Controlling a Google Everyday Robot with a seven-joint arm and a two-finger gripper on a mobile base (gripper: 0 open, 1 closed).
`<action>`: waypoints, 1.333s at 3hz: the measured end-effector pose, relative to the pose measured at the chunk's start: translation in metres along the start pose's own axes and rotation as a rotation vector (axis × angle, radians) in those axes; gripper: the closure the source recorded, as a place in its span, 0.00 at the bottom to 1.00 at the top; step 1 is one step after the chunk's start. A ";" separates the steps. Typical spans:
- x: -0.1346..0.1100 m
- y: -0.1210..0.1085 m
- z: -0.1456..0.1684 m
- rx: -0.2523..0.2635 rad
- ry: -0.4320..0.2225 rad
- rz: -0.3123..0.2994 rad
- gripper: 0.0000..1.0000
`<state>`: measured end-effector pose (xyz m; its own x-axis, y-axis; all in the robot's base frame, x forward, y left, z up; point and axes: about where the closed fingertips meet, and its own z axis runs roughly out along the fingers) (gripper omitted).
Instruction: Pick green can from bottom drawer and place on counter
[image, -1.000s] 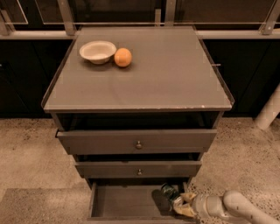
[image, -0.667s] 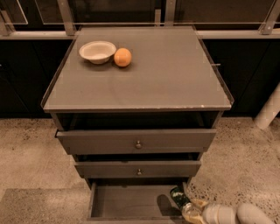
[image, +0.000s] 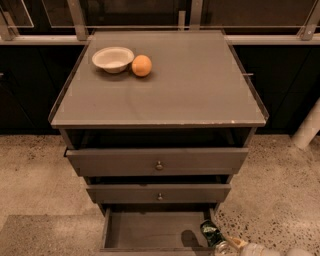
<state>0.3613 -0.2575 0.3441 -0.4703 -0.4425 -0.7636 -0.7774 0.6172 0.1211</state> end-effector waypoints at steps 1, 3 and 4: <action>-0.026 -0.002 -0.010 -0.005 0.014 -0.041 1.00; -0.183 0.033 -0.062 -0.007 0.032 -0.277 1.00; -0.262 0.038 -0.106 0.037 0.041 -0.421 1.00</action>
Offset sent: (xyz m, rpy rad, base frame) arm 0.0552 0.0486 0.2554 -0.2343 -0.2246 0.2419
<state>0.4106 -0.1871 0.6161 -0.1322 -0.6859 -0.7155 -0.8899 0.4000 -0.2191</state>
